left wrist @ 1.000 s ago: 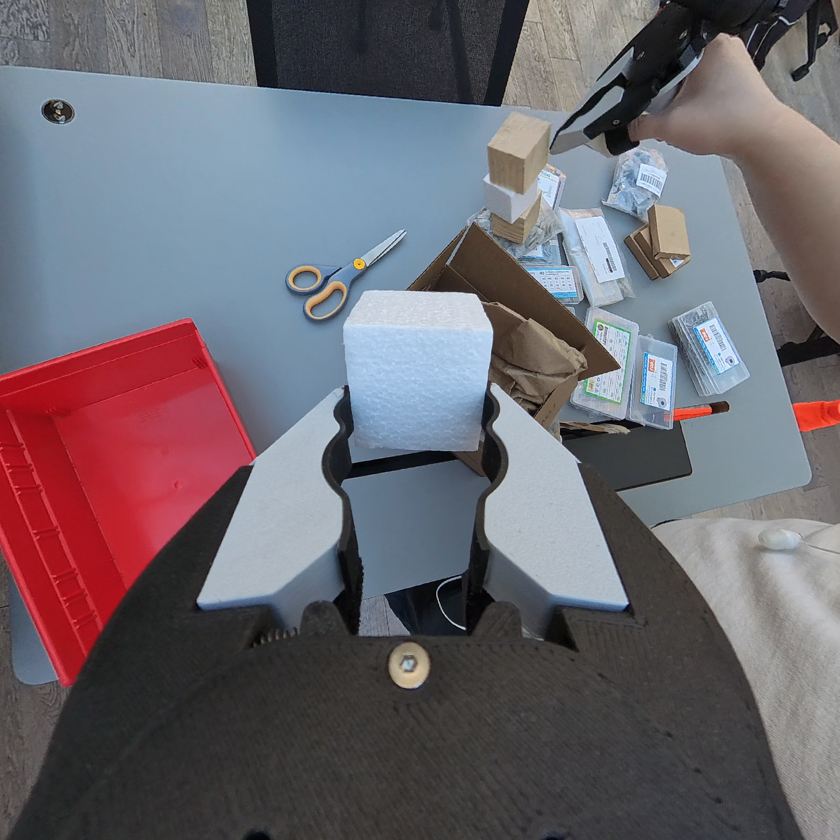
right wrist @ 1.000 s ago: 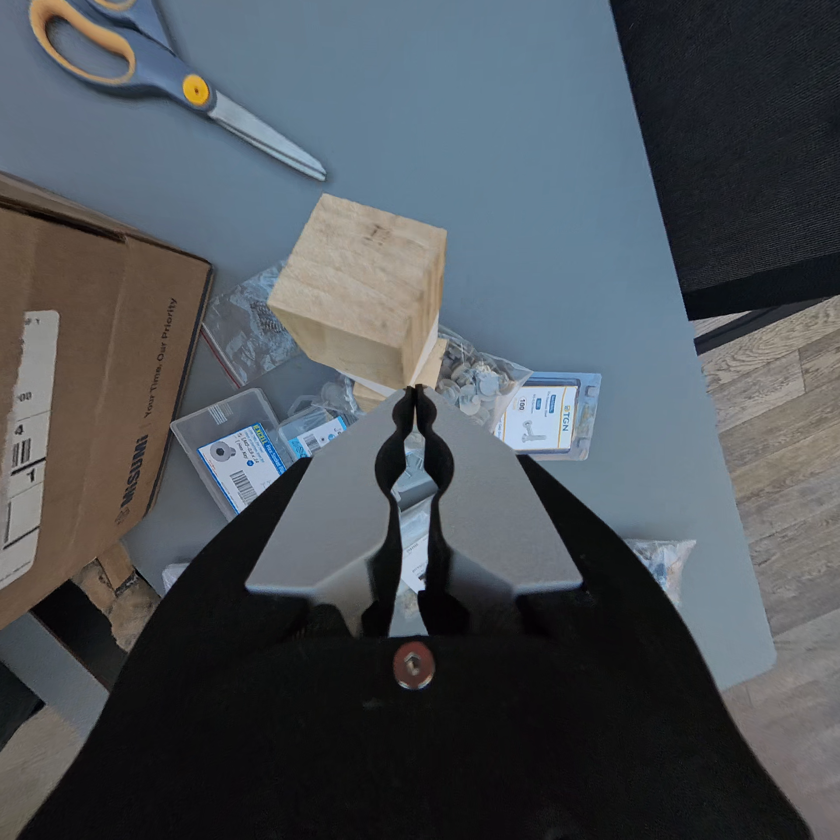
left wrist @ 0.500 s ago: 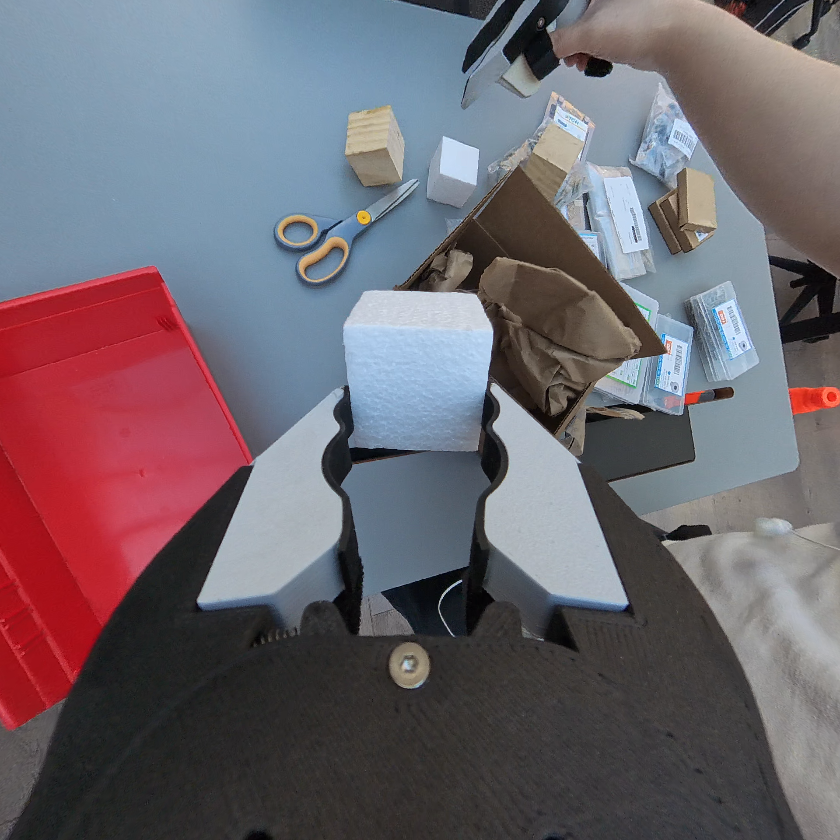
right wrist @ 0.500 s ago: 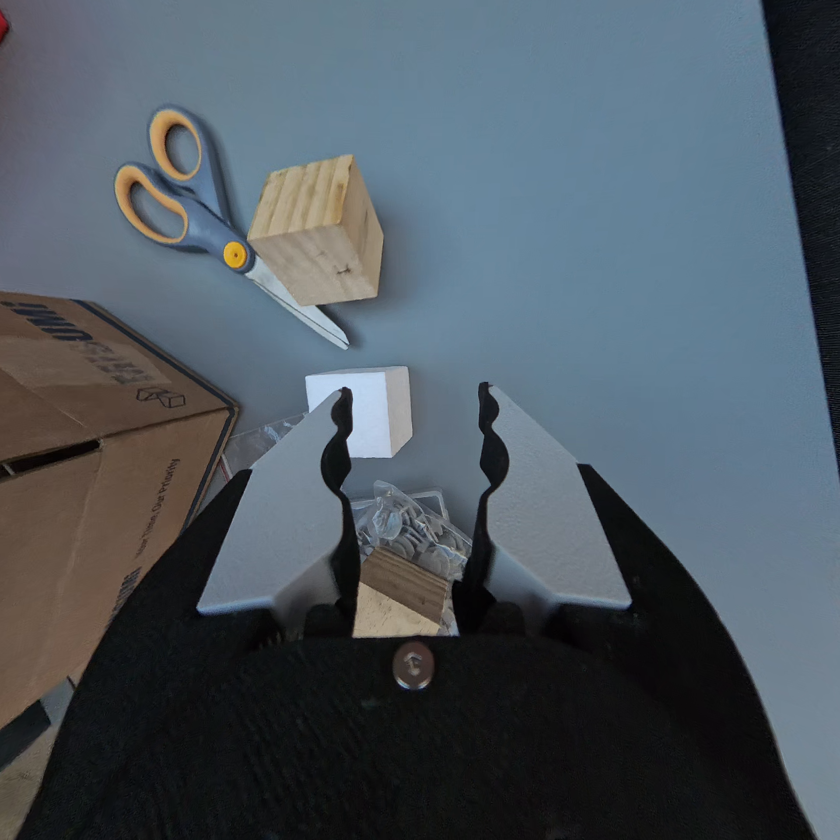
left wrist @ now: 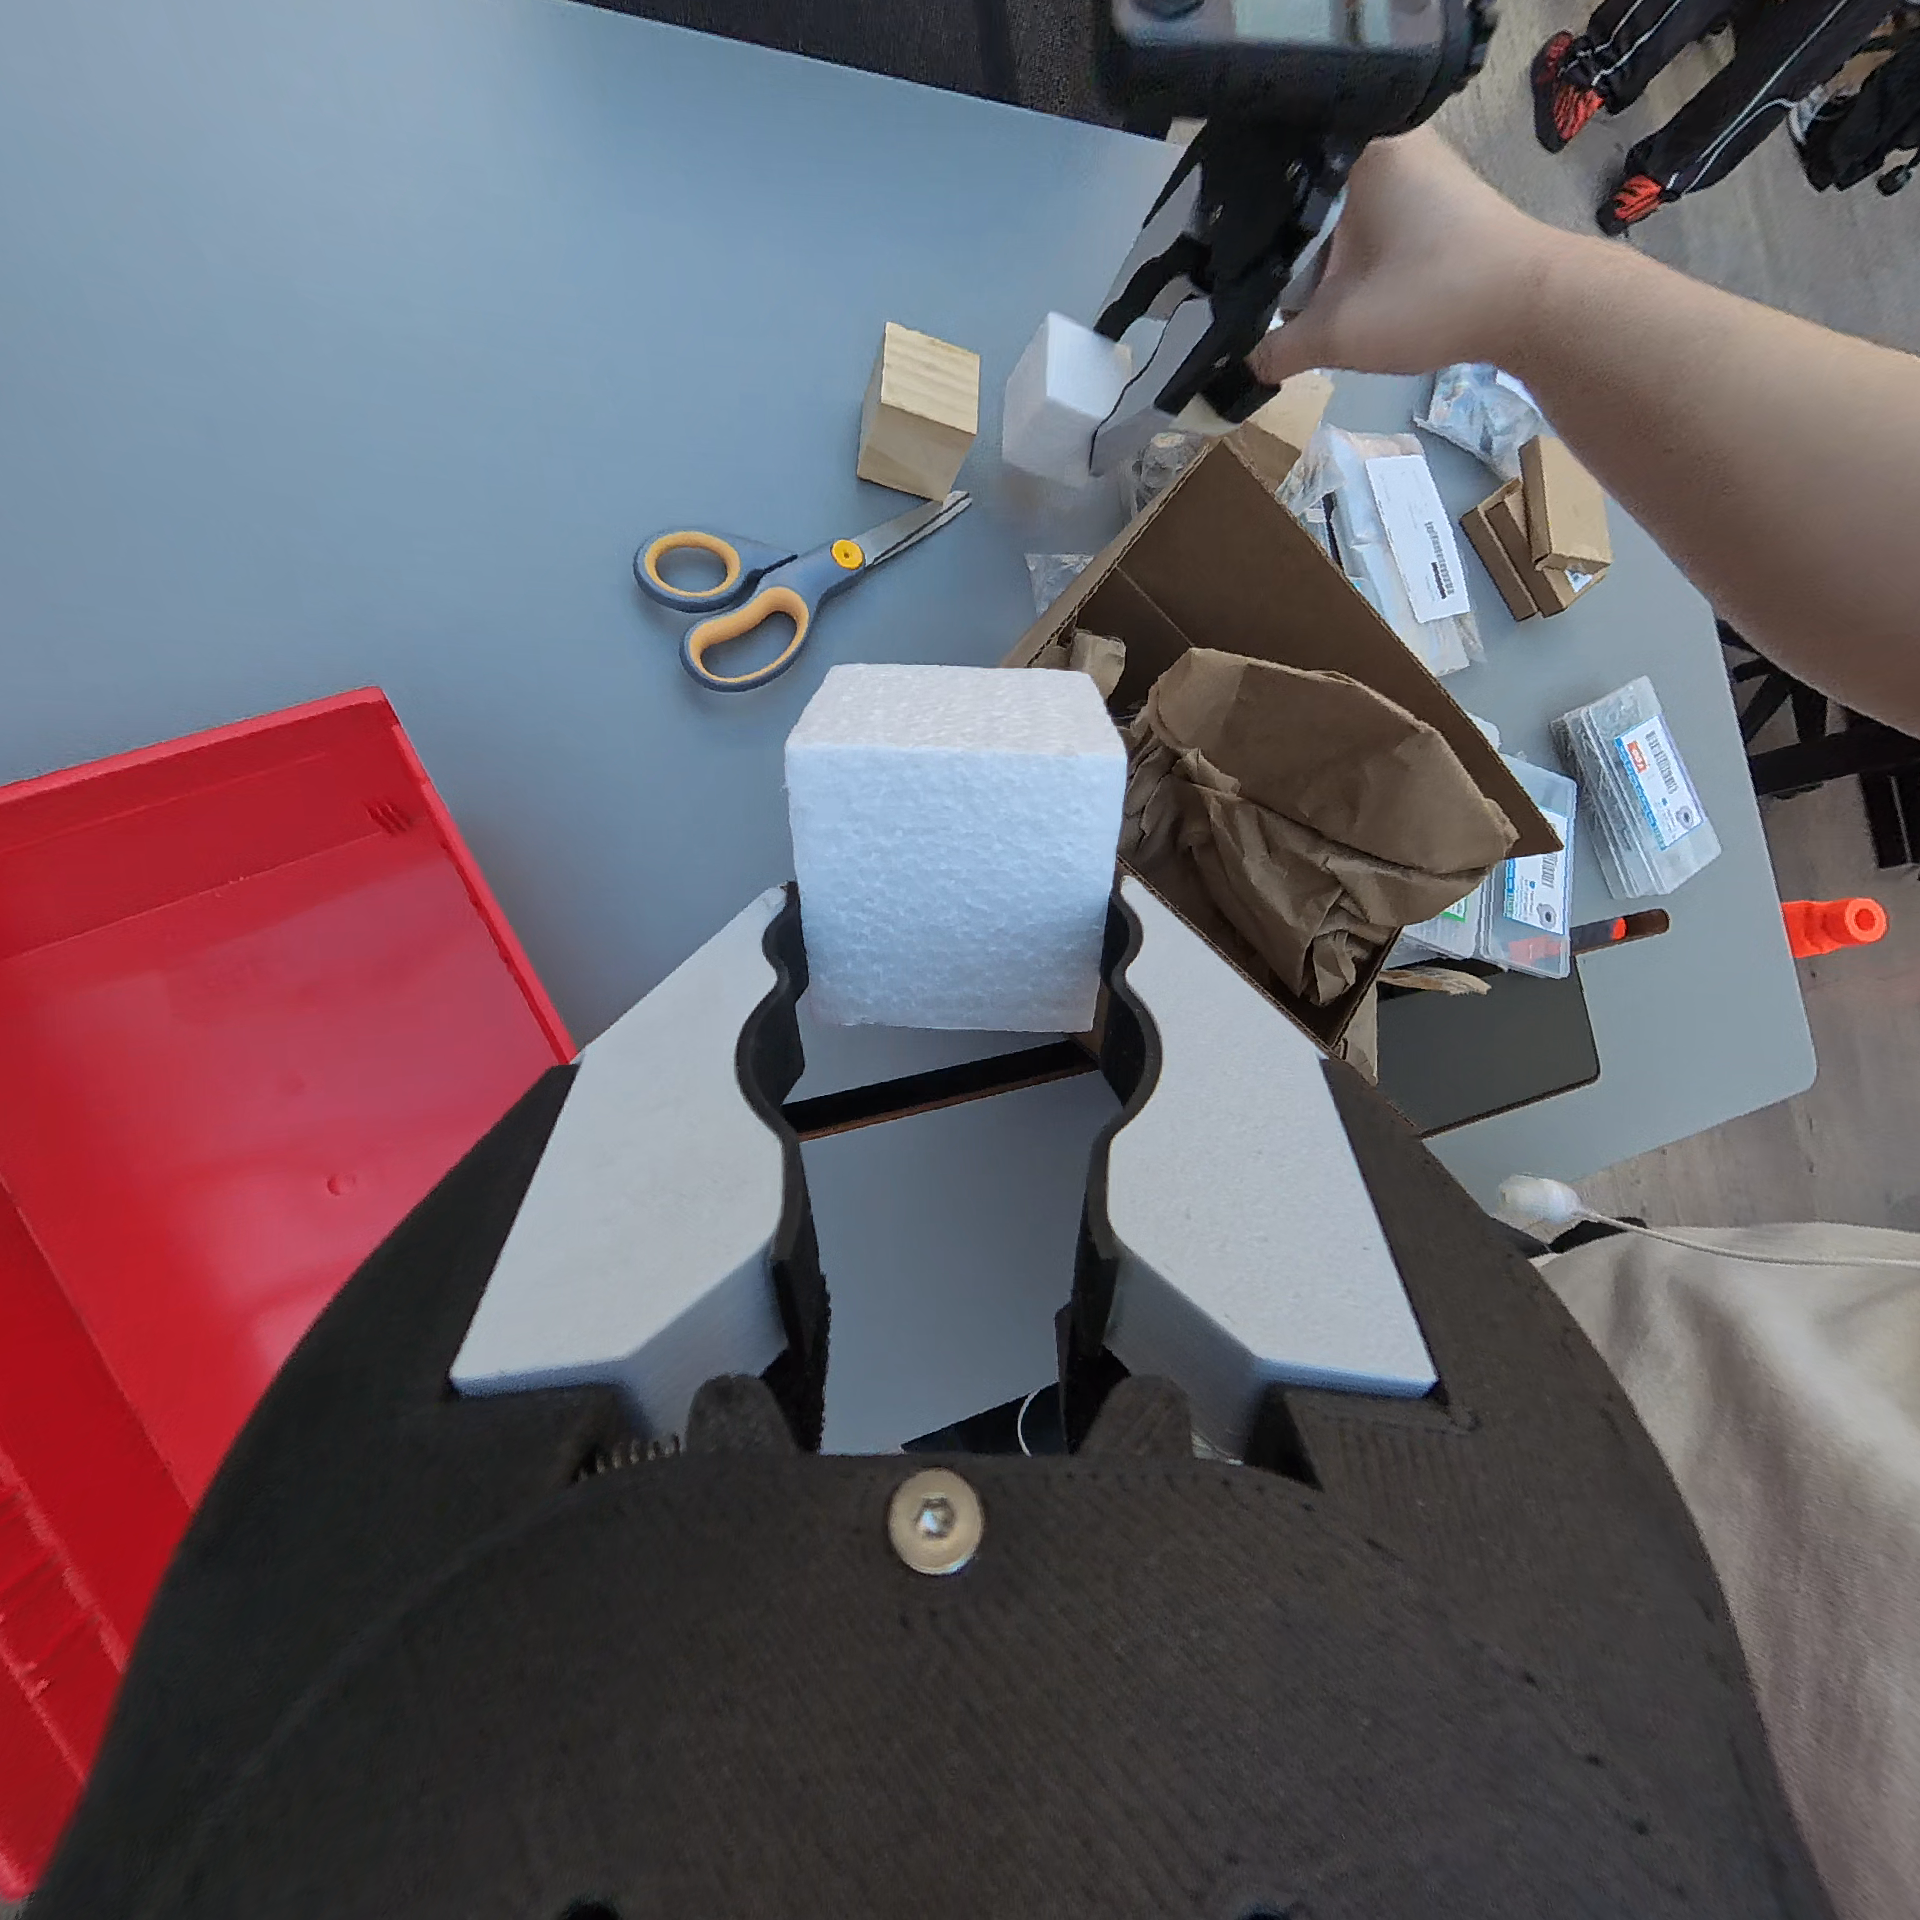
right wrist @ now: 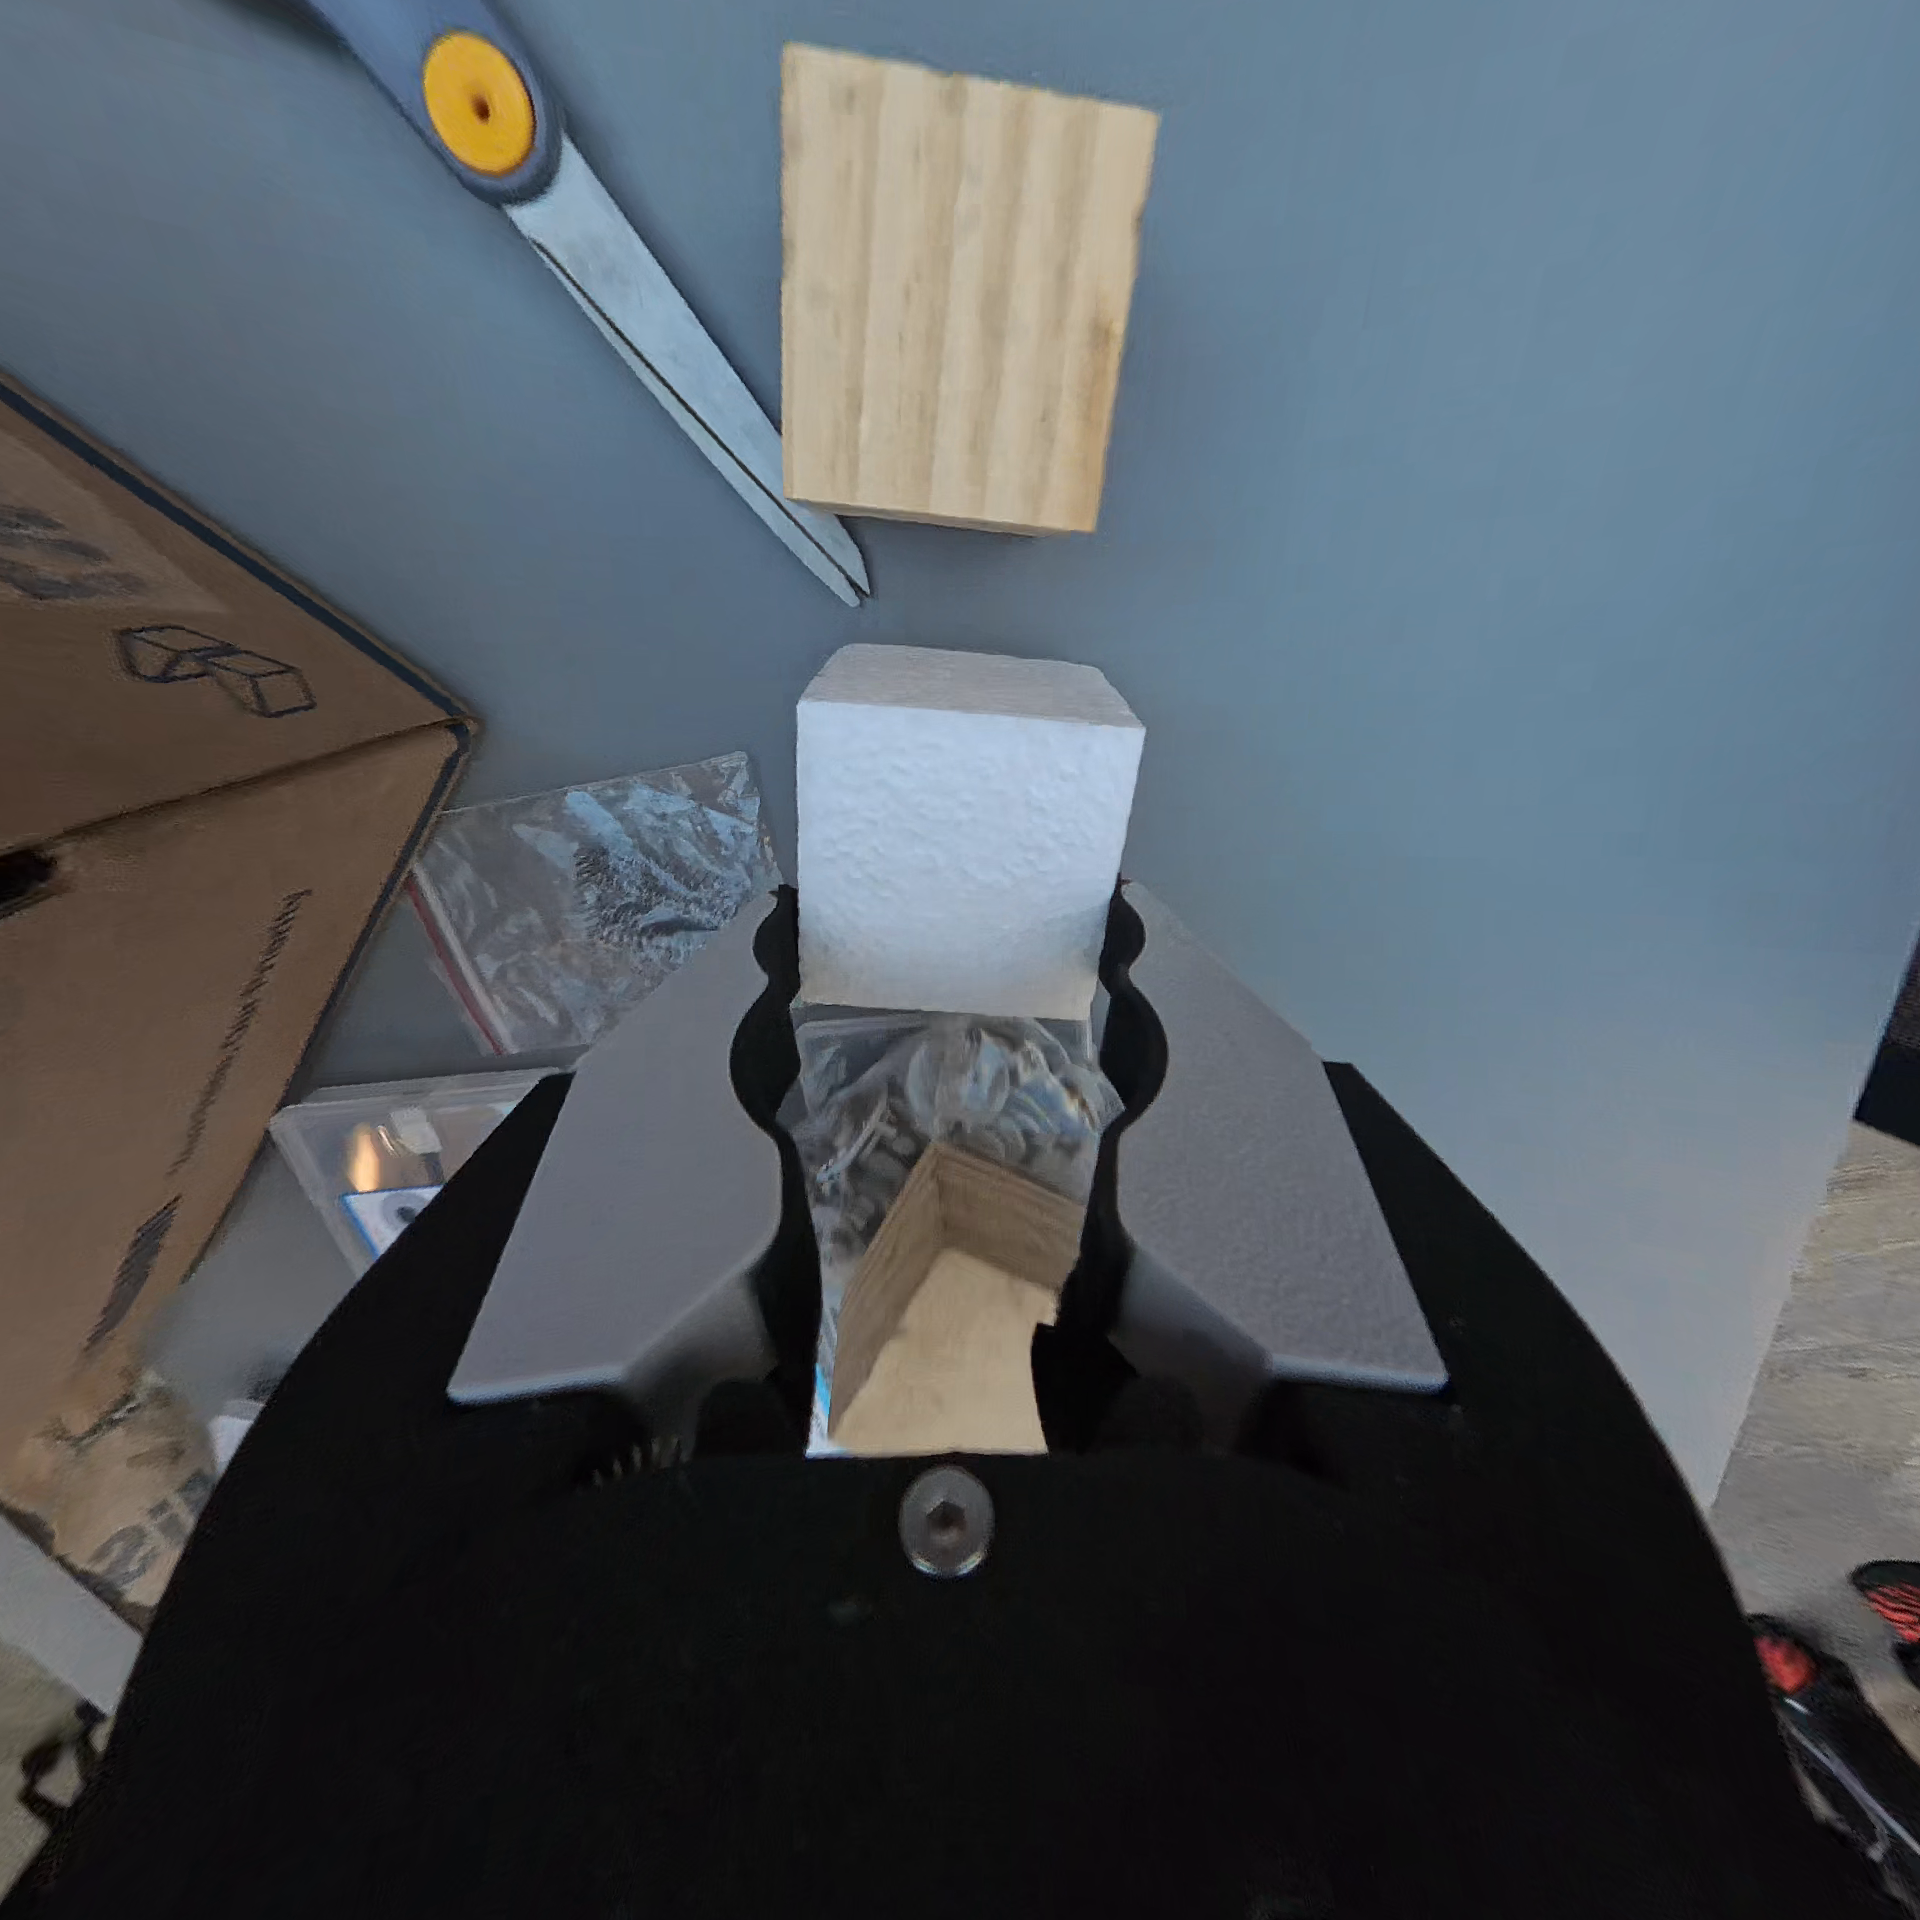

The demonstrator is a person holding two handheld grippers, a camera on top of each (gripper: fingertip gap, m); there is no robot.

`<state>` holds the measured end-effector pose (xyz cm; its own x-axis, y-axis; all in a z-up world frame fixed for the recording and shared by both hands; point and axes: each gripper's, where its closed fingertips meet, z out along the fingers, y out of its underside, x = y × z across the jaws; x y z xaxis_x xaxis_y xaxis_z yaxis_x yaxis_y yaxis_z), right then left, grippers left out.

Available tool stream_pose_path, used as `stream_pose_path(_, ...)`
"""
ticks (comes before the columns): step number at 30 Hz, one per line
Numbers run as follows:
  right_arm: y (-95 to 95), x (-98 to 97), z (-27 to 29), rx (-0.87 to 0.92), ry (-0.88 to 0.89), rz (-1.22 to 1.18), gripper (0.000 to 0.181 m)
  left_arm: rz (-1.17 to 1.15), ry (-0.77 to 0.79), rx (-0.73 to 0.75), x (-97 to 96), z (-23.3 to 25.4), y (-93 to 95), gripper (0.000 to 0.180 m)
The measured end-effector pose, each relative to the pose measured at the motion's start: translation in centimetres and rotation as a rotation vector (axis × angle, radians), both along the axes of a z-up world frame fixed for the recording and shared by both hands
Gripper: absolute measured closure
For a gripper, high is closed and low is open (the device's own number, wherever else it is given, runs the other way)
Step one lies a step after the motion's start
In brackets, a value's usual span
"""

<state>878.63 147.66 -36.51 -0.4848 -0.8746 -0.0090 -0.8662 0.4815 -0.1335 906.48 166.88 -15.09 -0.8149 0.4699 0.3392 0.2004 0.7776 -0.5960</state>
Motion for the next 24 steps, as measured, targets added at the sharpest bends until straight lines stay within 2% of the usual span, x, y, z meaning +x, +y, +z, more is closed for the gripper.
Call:
stream_pose_path(3, 1.0, -2.7, 6.7, 0.030, -0.076, -0.154, 0.124, -0.020, 0.011, 0.001, -0.4, 0.4, -0.1, 0.124)
stream_pose_path(6, 2.5, -7.7, 9.8, 0.059, -0.008, -0.294, 0.124, -0.041, 0.010, -0.005, -1.0, 0.5, -0.3, 0.124)
stream_pose_path(24, 5.9, -11.2, 6.4, 0.127, 0.141, -0.247, 0.123, -0.061, -0.038, -0.008, -2.6, 1.6, 0.4, 0.124)
